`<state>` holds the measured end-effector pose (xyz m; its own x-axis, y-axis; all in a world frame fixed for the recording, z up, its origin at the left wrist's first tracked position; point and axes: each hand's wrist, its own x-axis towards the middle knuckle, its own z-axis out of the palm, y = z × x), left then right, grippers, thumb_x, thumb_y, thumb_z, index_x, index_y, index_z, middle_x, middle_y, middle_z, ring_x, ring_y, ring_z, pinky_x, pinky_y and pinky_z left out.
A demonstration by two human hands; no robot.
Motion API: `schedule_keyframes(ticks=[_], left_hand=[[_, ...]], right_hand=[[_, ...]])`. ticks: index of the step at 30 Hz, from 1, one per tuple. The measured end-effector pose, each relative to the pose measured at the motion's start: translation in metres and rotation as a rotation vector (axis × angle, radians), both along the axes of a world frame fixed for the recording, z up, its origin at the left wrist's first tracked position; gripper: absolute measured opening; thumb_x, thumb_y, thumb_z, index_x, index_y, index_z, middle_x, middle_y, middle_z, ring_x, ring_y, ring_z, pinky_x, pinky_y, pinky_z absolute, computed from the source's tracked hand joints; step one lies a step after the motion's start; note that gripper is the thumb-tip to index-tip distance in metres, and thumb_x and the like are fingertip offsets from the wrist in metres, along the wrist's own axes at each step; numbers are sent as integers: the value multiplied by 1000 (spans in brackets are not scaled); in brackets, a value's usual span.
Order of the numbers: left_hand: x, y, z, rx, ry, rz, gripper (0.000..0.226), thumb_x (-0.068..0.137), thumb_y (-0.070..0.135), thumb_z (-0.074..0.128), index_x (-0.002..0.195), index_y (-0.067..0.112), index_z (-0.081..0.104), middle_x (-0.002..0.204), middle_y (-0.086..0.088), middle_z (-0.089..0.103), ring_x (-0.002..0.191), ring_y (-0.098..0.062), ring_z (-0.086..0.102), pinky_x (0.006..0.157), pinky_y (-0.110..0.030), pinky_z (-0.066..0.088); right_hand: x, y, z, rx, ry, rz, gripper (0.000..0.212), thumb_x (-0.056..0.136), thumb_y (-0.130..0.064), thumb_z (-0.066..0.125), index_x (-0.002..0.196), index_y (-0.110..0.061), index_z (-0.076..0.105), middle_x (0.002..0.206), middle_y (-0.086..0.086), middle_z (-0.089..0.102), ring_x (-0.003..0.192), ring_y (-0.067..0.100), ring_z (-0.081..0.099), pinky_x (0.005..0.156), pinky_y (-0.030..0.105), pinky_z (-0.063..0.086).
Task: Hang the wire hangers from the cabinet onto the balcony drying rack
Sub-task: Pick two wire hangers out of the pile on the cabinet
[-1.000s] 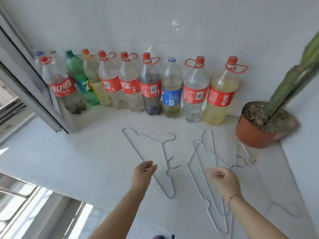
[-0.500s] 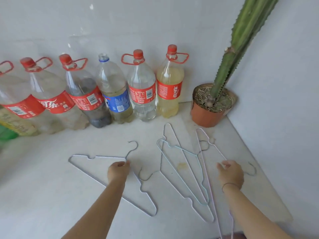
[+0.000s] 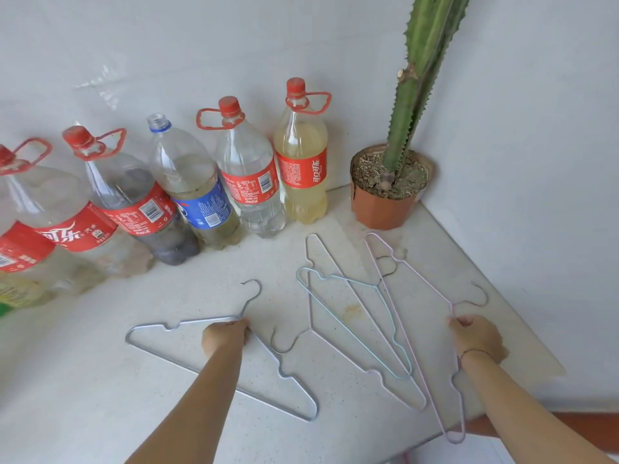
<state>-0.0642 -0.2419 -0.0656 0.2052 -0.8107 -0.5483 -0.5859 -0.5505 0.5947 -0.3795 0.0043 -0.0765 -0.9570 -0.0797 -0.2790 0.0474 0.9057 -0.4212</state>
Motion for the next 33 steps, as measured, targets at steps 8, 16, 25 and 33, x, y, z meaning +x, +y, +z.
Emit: schedule_keyframes(ticks=[8,16,25,33], left_hand=[[6,7,10,1,396,203,14,83,4,62,70,0,63,68,-13,68,63,-24,64,59,-27,55],[24,43,56,-143,634,264,14,90,0,56,100,3,65,87,-14,66,81,-22,64,81,-26,51],[42,90,109,-346,678,367,13,90,2,56,96,1,68,89,-7,69,84,-19,62,79,-23,48],[61,186,173,-562,665,546,14,87,5,61,96,10,70,88,-6,68,78,-17,62,70,-17,52]], right_hand=[[5,-1,24,-384,-133,3,21,86,-14,58,74,1,67,80,25,68,69,30,64,73,36,49],[35,-16,76,-866,-420,111,12,90,-5,53,90,-9,64,71,8,65,51,6,62,51,18,49],[61,-35,118,-954,-570,384,18,87,3,52,87,-9,65,69,6,67,60,19,53,56,28,42],[96,-44,163,-967,-877,704,15,86,6,50,90,0,63,65,11,62,50,17,46,48,25,37]])
